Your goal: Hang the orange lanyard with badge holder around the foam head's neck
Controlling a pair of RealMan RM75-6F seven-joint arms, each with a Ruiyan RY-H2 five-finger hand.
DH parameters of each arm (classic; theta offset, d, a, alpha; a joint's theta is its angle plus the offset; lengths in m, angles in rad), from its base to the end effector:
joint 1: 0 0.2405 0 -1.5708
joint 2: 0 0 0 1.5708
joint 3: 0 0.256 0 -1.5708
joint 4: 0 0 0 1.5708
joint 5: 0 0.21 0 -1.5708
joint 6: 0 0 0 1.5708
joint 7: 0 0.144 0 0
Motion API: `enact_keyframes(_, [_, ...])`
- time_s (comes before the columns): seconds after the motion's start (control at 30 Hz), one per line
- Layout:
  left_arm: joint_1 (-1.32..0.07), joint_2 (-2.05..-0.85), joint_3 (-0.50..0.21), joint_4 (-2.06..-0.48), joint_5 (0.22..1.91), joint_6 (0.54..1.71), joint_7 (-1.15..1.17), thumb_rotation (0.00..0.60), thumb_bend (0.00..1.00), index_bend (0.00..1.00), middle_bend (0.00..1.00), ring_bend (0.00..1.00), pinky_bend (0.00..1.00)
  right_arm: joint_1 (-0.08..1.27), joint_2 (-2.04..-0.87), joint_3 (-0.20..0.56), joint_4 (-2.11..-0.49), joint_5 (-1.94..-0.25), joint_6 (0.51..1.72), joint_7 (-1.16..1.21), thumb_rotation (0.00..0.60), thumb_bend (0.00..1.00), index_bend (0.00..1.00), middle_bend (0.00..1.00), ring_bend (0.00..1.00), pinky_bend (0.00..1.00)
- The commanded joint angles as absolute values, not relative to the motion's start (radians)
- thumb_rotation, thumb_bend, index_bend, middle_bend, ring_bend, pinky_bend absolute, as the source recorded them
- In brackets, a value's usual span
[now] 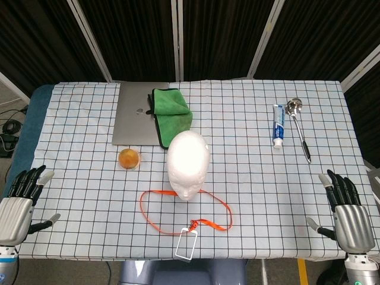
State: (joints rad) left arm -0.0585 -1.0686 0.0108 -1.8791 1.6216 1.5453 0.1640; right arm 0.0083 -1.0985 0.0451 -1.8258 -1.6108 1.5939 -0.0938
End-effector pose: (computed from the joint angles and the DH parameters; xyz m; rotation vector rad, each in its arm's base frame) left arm -0.2504 0.1565 0.1513 -1.4526 -0.9059 -0.9988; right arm -0.2626 -0.1548 0.1599 1.3386 -0.9009 1.0514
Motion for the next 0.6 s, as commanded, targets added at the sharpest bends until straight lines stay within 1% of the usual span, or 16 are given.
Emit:
enact_keyframes(0.03, [-0.059,-1.068,0.009,-1.880,1.620,1.544,0.163,0.600,0.00,0.00,0.00,0.00,0.00,0.022,-1.097,0.039,-1.824,-1.585,1.549,-0.068,0.600,0.00,0.07,0.00,0.00,0.00])
enact_keyframes(0.2, [-0.060,-1.071,0.008,-1.882,1.620,1.541,0.166,0.600,0.00,0.00,0.00,0.00,0.00,0.058,-1.104,0.046,-1.816,-1.544,1.473,-0.033,0.600,0.00,0.09,0.00,0.00,0.00])
enact_keyframes(0.3, [-0.064,-1.076,0.003,-1.879,1.614,1.535,0.173,0.600,0.00,0.00,0.00,0.00,0.00,0.103,-1.109,0.056,-1.806,-1.510,1.387,-0.029,0.600,0.00,0.16,0.00,0.00,0.00])
enact_keyframes(0.37, [-0.070,-1.082,-0.002,-1.875,1.600,1.523,0.179,0.600,0.00,0.00,0.00,0.00,0.00,0.156,-1.116,0.070,-1.796,-1.475,1.295,-0.041,0.600,0.01,0.22,0.00,0.00,0.00])
enact_keyframes(0.4, [-0.074,-1.086,-0.007,-1.873,1.587,1.515,0.183,0.600,0.00,0.00,0.00,0.00,0.00,0.192,-1.121,0.082,-1.795,-1.447,1.234,-0.042,0.600,0.02,0.26,0.00,0.00,0.00])
enact_keyframes(0.47, [-0.080,-1.093,-0.015,-1.870,1.565,1.501,0.191,0.600,0.00,0.00,0.00,0.00,0.00,0.243,-1.130,0.104,-1.799,-1.398,1.148,-0.033,0.600,0.09,0.34,0.00,0.00,0.00])
enact_keyframes(0.5, [-0.085,-1.097,-0.020,-1.866,1.552,1.493,0.196,0.600,0.00,0.00,0.00,0.00,0.00,0.274,-1.138,0.117,-1.807,-1.366,1.098,-0.021,0.600,0.14,0.38,0.00,0.00,0.00])
enact_keyframes(0.6, [-0.100,-1.116,-0.042,-1.849,1.524,1.480,0.206,0.600,0.00,0.00,0.00,0.00,0.00,0.351,-1.180,0.153,-1.805,-1.274,0.987,-0.023,0.600,0.24,0.42,0.00,0.00,0.00])
